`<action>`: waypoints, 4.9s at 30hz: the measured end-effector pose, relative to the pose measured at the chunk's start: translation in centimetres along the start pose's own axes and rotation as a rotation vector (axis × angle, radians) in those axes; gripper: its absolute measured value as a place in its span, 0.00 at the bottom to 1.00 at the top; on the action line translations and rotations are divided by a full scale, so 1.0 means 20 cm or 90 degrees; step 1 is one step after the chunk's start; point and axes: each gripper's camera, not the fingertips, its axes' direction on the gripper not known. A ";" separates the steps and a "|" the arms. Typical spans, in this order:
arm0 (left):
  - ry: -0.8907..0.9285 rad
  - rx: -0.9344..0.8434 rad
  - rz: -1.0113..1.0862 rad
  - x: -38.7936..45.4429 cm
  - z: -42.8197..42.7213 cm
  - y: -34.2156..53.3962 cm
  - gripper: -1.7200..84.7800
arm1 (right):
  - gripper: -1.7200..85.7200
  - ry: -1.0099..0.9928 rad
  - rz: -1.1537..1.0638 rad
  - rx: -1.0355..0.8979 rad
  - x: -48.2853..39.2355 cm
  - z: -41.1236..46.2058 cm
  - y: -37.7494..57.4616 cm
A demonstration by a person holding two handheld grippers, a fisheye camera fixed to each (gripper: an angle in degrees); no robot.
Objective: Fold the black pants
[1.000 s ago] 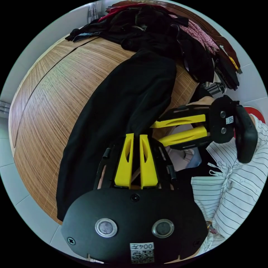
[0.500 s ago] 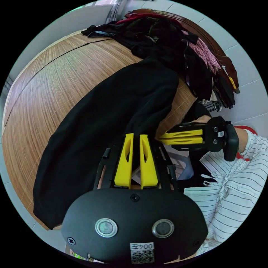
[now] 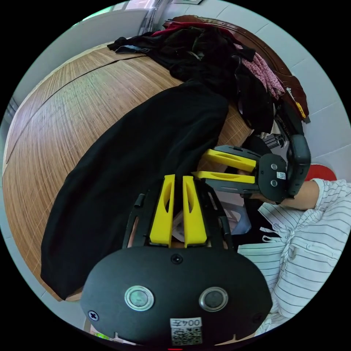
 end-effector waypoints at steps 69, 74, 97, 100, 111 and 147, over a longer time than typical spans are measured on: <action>-0.050 0.076 -0.073 0.25 -0.01 0.21 0.03 | 0.08 0.008 0.241 0.054 1.79 -0.42 0.04; -0.061 0.093 -0.090 0.23 -0.11 0.21 0.03 | 0.10 -0.078 0.297 0.009 1.87 -0.34 0.14; -0.320 0.065 -0.520 -1.11 -0.49 1.29 0.03 | 0.10 0.006 -0.112 -0.034 0.74 -0.18 -0.24; -0.307 0.059 -0.541 -1.19 -0.54 1.38 0.03 | 0.10 0.004 -0.130 -0.031 0.60 -0.22 -0.23; -0.076 0.139 -0.176 -0.05 -0.23 0.53 0.02 | 0.18 -0.115 0.006 0.014 1.67 -0.36 -0.43; -0.135 0.146 -0.092 0.72 0.72 0.42 0.02 | 0.07 -0.220 0.048 0.101 1.96 -0.79 -0.29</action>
